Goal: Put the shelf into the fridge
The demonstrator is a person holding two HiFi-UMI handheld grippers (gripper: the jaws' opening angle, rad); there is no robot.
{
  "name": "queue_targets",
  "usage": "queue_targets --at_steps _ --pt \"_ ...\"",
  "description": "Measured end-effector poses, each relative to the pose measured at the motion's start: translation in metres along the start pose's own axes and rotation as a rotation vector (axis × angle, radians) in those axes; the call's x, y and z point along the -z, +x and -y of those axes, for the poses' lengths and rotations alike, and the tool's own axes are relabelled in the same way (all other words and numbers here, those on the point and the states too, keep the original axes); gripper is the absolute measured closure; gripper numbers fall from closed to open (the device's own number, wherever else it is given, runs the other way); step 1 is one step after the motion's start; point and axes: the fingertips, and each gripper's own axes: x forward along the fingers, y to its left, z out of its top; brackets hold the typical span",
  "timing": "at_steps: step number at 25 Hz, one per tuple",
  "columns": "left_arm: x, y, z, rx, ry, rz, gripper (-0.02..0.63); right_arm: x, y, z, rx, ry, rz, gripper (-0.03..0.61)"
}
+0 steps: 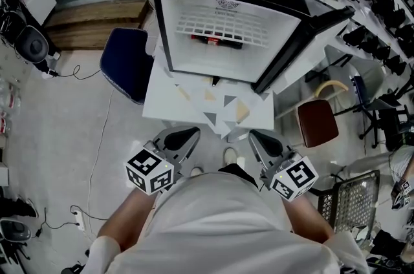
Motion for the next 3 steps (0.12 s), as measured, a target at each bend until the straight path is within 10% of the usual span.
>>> queue_targets --at_steps 3 --pt "-0.0036 0.0106 -0.0032 -0.003 0.0 0.002 0.592 -0.0012 -0.0004 0.0116 0.004 0.002 0.001 0.571"
